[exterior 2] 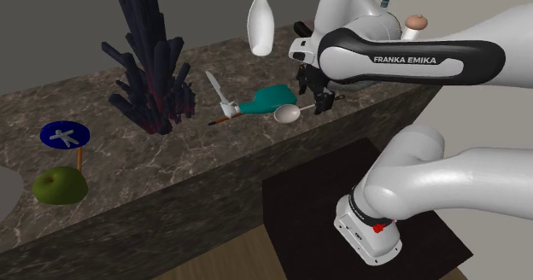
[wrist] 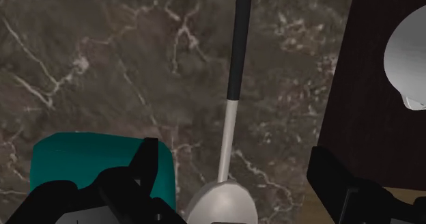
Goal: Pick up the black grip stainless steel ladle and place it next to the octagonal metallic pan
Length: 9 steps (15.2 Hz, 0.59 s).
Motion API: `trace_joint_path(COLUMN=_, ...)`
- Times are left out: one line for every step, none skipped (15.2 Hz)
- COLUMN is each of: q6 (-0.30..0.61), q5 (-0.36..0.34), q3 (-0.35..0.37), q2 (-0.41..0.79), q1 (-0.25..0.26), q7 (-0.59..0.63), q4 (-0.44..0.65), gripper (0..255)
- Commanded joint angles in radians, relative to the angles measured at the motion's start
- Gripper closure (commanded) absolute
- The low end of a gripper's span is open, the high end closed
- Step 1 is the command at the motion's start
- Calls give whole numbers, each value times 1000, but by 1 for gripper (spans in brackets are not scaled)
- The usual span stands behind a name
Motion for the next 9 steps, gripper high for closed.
trace_joint_path(q6=-69, q5=9, q3=9, q2=-14, q1=4, q7=-1, q4=54, gripper=0)
trace_joint_path(q6=-98, q5=13, q3=13, q2=-20, q1=5, q7=-2, q4=77, gripper=0)
trace_joint_path(q6=-98, q5=13, q3=13, q2=-20, q1=5, q7=-2, q4=77, gripper=0)
trace_joint_path(q6=-98, q5=13, q3=14, q2=-21, q1=5, q7=-2, q4=77, gripper=0)
trace_joint_path(q6=-98, q5=13, q3=13, q2=-20, q1=5, q7=-2, q4=77, gripper=0)
trace_joint_path(q6=-98, q5=13, q3=13, q2=-20, q1=5, q7=-2, q4=77, gripper=0)
trace_joint_path(q6=-98, q5=13, q3=13, q2=-20, q1=5, q7=-2, q4=77, gripper=0)
trace_joint_path(q6=-98, q5=13, q3=13, q2=-20, q1=5, q7=-2, q4=77, gripper=0)
trace_joint_path(q6=-98, q5=13, q3=13, q2=-20, q1=5, q7=-2, q4=77, gripper=0)
